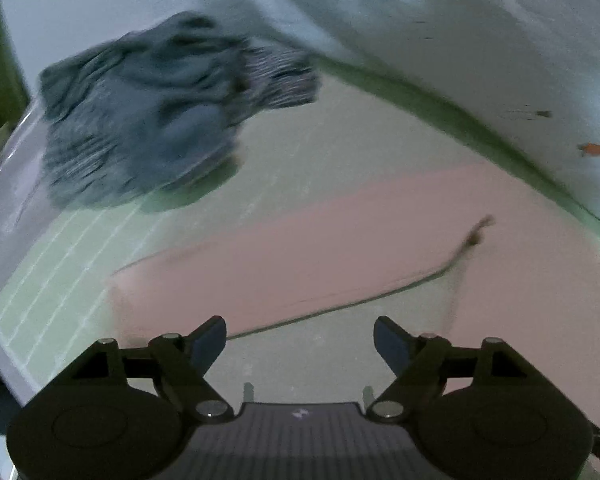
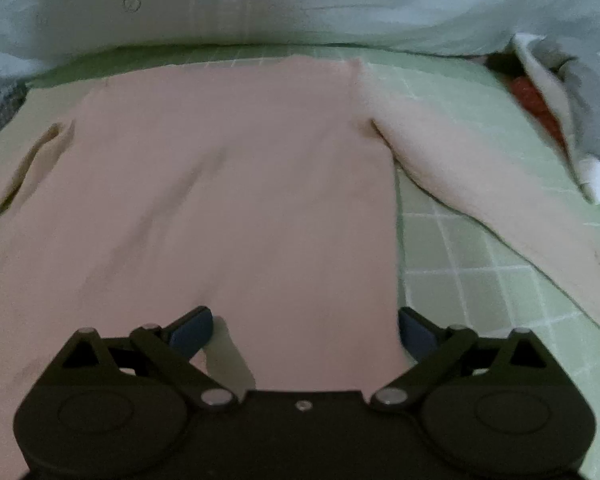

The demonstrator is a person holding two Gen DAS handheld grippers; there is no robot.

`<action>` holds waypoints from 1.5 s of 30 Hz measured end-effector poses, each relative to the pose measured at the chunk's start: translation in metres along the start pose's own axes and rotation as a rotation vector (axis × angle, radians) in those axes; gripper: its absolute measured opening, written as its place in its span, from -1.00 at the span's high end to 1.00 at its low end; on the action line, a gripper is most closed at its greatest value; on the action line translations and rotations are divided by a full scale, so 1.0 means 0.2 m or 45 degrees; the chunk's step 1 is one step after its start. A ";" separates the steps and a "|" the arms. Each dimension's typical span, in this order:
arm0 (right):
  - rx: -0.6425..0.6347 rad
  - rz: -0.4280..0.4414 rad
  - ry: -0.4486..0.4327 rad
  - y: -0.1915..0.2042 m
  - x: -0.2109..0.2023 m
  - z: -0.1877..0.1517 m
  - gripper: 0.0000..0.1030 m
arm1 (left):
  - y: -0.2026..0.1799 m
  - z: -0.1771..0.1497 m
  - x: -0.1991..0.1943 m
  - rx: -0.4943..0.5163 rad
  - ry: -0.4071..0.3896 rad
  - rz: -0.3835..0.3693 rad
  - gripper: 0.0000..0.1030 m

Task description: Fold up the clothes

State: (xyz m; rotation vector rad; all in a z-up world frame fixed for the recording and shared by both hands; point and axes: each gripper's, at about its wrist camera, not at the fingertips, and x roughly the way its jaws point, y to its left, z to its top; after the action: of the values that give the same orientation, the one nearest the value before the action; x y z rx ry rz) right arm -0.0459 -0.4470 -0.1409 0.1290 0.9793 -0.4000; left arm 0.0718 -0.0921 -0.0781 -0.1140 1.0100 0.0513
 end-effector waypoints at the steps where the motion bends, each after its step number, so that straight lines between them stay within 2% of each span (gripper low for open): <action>1: 0.015 -0.019 -0.006 0.01 -0.02 -0.01 -0.93 | 0.06 0.00 0.02 -0.008 0.013 0.009 -0.59; 7: 0.161 -0.088 -0.016 0.08 -0.13 -0.11 -0.93 | 0.37 0.04 0.14 -0.045 0.089 0.051 -0.59; 10: 0.220 -0.106 -0.017 0.14 -0.16 -0.14 -0.93 | 0.45 0.06 0.21 0.006 0.100 0.042 -0.59; 19: 0.284 -0.090 -0.019 0.34 -0.24 -0.18 -0.93 | 0.55 0.06 0.34 0.007 0.133 -0.007 -0.59; 25: 0.270 -0.102 -0.004 0.38 -0.26 -0.18 -0.93 | 0.54 0.04 0.35 0.023 0.105 -0.019 -0.60; 26: 0.271 -0.107 -0.002 0.38 -0.27 -0.18 -0.93 | 0.54 0.04 0.35 0.023 0.097 -0.024 -0.56; 28: 0.282 -0.116 0.001 0.37 -0.27 -0.18 -0.93 | 0.54 0.04 0.34 0.024 0.081 -0.032 -0.32; 30: 0.291 -0.125 0.003 0.37 -0.27 -0.18 -0.93 | 0.54 0.05 0.34 0.031 0.069 -0.036 0.19; 31: 0.290 -0.126 0.004 0.36 -0.27 -0.18 -0.93 | 0.53 0.06 0.34 0.033 0.064 -0.041 0.33; 33: 0.287 -0.120 0.008 0.35 -0.27 -0.18 -0.93 | 0.51 0.07 0.33 0.020 0.056 -0.065 0.77; 38: 0.271 -0.094 -0.001 0.31 -0.27 -0.18 -0.93 | 0.44 0.11 0.31 -0.004 0.033 -0.127 0.83; 45: 0.302 -0.076 -0.026 0.12 -0.26 -0.16 -0.93 | -0.04 0.16 0.13 0.214 -0.113 -0.287 0.84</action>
State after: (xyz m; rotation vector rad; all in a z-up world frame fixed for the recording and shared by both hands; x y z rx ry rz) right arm -0.0880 -0.4021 -0.1177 0.3104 0.9146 -0.5714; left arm 0.1133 -0.0963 -0.0829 -0.0707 0.9035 -0.2320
